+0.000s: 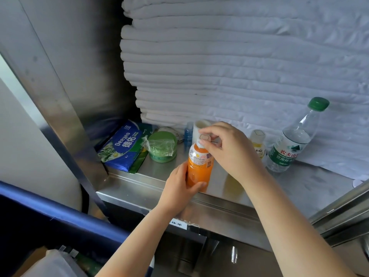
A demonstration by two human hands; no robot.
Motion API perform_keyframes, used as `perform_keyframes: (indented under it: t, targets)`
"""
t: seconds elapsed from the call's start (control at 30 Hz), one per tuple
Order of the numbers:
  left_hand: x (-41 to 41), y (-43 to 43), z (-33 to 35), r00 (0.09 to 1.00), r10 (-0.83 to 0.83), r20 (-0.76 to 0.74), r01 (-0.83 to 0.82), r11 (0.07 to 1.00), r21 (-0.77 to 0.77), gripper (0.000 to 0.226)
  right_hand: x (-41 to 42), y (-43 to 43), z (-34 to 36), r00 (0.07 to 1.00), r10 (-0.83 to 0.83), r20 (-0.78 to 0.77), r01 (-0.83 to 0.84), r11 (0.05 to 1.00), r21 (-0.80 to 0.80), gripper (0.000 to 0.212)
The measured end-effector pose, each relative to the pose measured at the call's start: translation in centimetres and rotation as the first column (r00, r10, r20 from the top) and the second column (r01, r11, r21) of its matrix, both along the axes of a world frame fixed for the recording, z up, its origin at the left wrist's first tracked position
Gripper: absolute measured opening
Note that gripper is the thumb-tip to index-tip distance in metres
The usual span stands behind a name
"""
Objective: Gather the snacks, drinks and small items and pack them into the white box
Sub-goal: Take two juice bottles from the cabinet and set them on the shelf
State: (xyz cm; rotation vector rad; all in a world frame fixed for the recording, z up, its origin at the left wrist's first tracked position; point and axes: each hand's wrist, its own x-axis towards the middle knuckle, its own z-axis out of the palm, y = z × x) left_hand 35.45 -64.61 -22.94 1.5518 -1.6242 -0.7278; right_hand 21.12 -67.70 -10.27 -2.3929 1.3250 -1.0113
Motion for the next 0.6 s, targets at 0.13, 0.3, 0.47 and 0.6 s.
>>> perform_keyframes:
  t: [0.13,0.3,0.47,0.6]
  targets:
    - [0.1,-0.1,-0.3,0.999,0.008,0.047,-0.008,1.000,-0.017,0.069,0.3,0.0,0.0,0.998,-0.023,0.056,0.019,0.998,0.061,0.018]
    - [0.1,-0.1,-0.9,0.982,0.030,0.189,-0.004,0.990,-0.141,0.069,-0.7,-0.4,0.8,0.999,0.005,-0.035,-0.001,0.994,0.106,0.025]
    - [-0.3,0.0,-1.3,0.966,0.077,0.247,-0.022,0.976,-0.216,0.067,-1.1,-0.6,0.9,0.991,-0.093,-0.101,0.101,0.991,0.082,0.032]
    - [-0.4,-0.2,-1.4,0.968,0.094,0.231,-0.039,0.972,-0.231,0.065,0.3,-0.7,0.8,0.946,-0.230,-0.227,0.218,0.973,-0.075,0.041]
